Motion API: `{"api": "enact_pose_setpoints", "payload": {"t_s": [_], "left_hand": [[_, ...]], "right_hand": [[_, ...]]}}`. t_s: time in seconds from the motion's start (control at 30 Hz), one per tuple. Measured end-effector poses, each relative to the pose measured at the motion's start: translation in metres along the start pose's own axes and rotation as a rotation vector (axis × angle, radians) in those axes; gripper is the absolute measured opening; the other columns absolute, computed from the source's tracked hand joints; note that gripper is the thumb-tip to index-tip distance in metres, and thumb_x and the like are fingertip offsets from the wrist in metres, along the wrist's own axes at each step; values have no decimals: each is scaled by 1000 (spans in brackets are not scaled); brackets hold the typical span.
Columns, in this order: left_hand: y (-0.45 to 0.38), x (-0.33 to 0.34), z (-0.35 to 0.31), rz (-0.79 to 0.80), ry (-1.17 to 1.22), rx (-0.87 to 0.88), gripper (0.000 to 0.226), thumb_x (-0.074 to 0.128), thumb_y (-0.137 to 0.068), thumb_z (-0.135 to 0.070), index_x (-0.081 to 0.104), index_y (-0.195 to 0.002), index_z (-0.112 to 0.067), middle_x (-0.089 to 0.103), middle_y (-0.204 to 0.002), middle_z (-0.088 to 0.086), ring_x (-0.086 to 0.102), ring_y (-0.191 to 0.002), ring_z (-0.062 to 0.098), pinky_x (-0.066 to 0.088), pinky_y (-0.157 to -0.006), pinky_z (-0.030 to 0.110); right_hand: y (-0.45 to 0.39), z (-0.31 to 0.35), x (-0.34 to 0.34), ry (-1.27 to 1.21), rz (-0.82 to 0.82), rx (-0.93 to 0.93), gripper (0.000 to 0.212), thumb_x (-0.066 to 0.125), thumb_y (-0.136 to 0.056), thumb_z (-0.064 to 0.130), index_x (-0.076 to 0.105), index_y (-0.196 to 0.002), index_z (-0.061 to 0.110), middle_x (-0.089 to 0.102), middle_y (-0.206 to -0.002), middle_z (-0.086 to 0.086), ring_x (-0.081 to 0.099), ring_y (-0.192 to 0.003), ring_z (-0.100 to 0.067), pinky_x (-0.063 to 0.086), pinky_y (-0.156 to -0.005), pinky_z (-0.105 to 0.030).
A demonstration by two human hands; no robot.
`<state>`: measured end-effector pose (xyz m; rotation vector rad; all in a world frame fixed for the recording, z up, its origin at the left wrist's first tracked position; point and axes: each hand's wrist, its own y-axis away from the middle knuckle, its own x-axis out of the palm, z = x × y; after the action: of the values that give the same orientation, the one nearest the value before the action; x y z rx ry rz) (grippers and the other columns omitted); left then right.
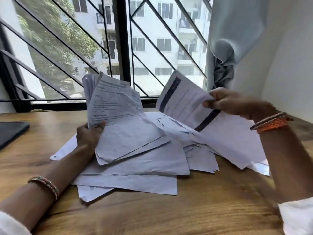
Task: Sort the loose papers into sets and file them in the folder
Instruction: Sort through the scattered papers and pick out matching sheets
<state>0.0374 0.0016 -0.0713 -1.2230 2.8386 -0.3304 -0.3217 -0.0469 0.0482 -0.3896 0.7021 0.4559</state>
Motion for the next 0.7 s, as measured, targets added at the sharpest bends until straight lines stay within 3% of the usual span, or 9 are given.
{"api": "enact_pose_setpoints", "payload": {"t_s": [0.07,0.1,0.17,0.23,0.33,0.47,0.57,0.63,0.7], "left_hand": [[0,0,2,-4,-24,5,20,74,-82,-18,64,-93,-4,64,-95,11,58,-87,22,49,-82,38],[2,1,3,-7,-12,3,19,73,-83,-17,64,-92,-2,64,-91,11,57,-85,22,49,-78,35],[3,2,-2,-7,59,4,13,70,-84,-13,63,-83,-2,61,-79,5,55,-75,22,49,-65,23],[4,4,-7,3,119,1,15,69,-85,-11,60,-73,-9,58,-73,2,54,-70,21,49,-55,18],[3,4,-16,10,173,2,17,68,-86,-12,60,-71,-12,58,-69,2,54,-65,21,48,-45,17],[4,-1,-23,73,188,40,12,67,-86,-13,61,-75,-12,63,-49,-11,58,-44,2,43,-37,11],[4,-5,-25,102,202,44,8,66,-87,-15,62,-80,-13,66,-64,-4,60,-57,11,46,-41,12],[5,-5,-27,118,206,47,5,65,-88,-15,63,-84,-13,66,-65,-6,60,-57,11,47,-43,12],[6,-6,-28,134,215,41,7,64,-89,-15,62,-82,-16,65,-53,-13,60,-47,2,48,-43,12]], "right_hand": [[4,20,-2,-517,-19,-129,13,59,-84,11,70,-87,6,70,-75,-7,67,-65,-17,57,-61,-29],[-2,23,1,-635,-64,-171,15,57,-83,11,72,-81,8,70,-69,-4,66,-59,-14,57,-56,-26],[-22,21,15,-604,-231,-189,17,56,-89,8,68,-78,10,67,-62,3,63,-53,-9,53,-50,-23],[-45,10,35,-551,-323,-169,18,51,-95,5,66,-86,9,68,-68,4,64,-61,-11,53,-55,-25],[-66,-17,65,-498,-306,-104,16,50,-97,6,65,-94,9,67,-85,-4,62,-82,-21,53,-69,-30],[-64,-30,77,-378,-287,-82,13,50,-98,7,62,-96,11,63,-86,1,59,-80,-15,51,-62,-16],[-58,-31,75,-450,-304,-49,13,54,-95,7,59,-106,12,66,-95,-4,62,-80,-12,53,-63,-17],[-56,-36,74,-482,-298,-32,37,65,-89,11,51,-122,18,65,-112,-13,65,-94,-20,57,-73,-29],[-54,-39,74,-469,-310,-76,68,71,-83,10,38,-134,42,61,-121,-11,63,-106,-22,57,-82,-39]]}}
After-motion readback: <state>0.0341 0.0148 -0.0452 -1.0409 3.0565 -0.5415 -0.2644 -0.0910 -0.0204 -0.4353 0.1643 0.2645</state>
